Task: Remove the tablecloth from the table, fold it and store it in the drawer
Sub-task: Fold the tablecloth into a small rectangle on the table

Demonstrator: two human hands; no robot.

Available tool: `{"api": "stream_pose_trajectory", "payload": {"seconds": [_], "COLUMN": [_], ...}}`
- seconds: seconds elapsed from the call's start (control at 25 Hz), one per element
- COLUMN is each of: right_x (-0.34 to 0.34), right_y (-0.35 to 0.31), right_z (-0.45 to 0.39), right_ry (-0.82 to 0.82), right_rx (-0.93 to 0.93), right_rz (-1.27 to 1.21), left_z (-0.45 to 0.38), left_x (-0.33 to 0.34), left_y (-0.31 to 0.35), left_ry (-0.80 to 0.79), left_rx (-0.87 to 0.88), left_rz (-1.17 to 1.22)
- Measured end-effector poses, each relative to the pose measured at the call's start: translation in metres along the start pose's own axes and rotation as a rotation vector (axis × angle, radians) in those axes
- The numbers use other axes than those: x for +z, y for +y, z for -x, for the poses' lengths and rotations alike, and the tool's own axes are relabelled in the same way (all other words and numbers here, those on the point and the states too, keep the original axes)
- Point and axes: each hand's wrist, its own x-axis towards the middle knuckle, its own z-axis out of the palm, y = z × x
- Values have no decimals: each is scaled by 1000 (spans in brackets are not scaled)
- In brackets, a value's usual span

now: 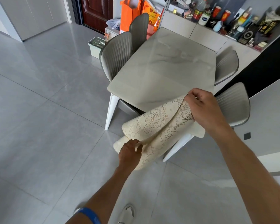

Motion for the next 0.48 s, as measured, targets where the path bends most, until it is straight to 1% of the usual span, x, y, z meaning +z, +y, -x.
{"api": "stream_pose_trajectory", "payload": {"seconds": [0.08,0.12,0.24,0.28,0.36,0.48], "right_x": [4,7,21,26,38,54], "right_y": [8,14,36,43,52,53], "right_z": [-7,-12,-23,-23,-20,-14], "right_ry": [35,52,75,99,157,238], "right_rx": [103,194,564,651,731,761], "right_rz": [-58,-95,-308,-402,-526,-629], "left_z": [1,3,12,16,23,36], "left_x": [-6,-10,-31,-39,-55,-75], "left_y": [-9,-13,-29,-32,-36,-26], "left_ry": [-10,3,69,85,100,102], "left_rx": [33,49,82,104,212,488], "left_rz": [75,93,95,89,24,-69]}}
